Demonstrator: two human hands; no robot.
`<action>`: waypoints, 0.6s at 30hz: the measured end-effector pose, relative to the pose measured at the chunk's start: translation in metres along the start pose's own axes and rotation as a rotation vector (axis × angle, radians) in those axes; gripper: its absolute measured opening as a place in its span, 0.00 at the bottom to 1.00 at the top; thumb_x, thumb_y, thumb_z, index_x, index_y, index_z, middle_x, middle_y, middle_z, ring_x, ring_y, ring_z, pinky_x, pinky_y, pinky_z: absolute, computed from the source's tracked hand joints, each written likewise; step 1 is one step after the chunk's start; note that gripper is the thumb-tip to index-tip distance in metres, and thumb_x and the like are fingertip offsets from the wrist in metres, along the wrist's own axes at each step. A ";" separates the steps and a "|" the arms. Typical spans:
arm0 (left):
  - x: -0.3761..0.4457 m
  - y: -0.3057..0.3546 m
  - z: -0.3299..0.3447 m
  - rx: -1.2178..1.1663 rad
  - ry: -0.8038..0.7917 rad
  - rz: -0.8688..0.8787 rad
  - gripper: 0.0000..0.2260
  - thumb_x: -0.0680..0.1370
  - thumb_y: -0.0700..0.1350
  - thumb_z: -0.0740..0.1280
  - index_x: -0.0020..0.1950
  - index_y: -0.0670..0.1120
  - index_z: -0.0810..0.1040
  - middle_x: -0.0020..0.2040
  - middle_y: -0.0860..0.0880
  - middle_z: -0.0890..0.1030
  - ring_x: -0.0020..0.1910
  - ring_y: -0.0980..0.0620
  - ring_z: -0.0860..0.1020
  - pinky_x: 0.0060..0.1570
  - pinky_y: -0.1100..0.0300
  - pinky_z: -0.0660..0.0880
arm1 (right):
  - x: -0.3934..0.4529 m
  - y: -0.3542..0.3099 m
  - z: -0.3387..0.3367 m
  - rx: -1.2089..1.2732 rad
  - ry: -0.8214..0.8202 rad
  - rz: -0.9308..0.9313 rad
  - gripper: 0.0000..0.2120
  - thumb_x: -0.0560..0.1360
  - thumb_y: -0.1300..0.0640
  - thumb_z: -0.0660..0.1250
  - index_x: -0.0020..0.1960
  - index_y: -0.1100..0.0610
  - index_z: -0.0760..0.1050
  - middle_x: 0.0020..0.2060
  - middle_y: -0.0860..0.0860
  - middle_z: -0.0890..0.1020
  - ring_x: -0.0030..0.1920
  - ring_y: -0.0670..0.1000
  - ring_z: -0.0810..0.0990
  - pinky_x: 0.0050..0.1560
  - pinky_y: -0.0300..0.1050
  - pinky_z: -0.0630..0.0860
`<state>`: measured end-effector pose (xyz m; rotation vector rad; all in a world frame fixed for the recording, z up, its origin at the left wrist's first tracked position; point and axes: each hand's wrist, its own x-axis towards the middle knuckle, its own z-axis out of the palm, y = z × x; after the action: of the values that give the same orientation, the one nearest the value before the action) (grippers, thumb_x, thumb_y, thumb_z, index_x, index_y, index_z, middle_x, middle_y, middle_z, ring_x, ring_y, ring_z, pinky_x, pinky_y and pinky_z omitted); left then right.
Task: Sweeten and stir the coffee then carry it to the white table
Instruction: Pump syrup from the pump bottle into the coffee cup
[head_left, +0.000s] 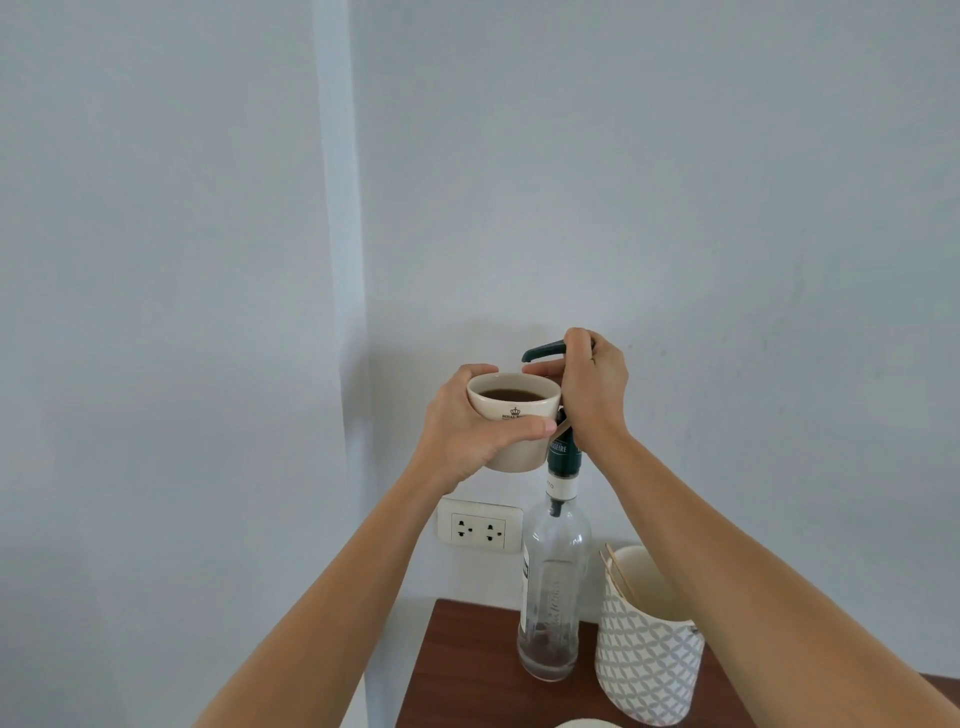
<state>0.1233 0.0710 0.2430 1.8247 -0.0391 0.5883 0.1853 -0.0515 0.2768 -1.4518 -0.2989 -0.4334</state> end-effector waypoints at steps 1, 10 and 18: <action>0.000 -0.001 0.000 0.001 -0.001 -0.005 0.38 0.48 0.61 0.79 0.56 0.59 0.74 0.53 0.56 0.83 0.52 0.54 0.83 0.52 0.56 0.81 | 0.000 0.002 0.000 -0.004 -0.004 0.004 0.15 0.76 0.56 0.56 0.43 0.67 0.75 0.30 0.54 0.87 0.29 0.51 0.81 0.38 0.48 0.79; -0.001 -0.002 0.002 0.005 0.006 -0.007 0.43 0.48 0.61 0.80 0.62 0.54 0.75 0.55 0.53 0.84 0.55 0.51 0.83 0.55 0.53 0.82 | -0.001 0.003 -0.002 -0.015 -0.016 -0.004 0.13 0.76 0.56 0.56 0.38 0.62 0.73 0.30 0.54 0.87 0.29 0.52 0.81 0.38 0.48 0.78; -0.002 -0.003 0.002 0.000 0.007 -0.012 0.41 0.48 0.61 0.79 0.60 0.55 0.75 0.54 0.56 0.83 0.54 0.53 0.83 0.54 0.54 0.82 | -0.001 0.003 -0.003 -0.052 -0.013 -0.016 0.15 0.75 0.57 0.55 0.40 0.66 0.74 0.30 0.54 0.87 0.30 0.52 0.81 0.39 0.49 0.79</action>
<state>0.1236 0.0693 0.2388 1.8223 -0.0239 0.5861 0.1854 -0.0538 0.2729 -1.5038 -0.3111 -0.4475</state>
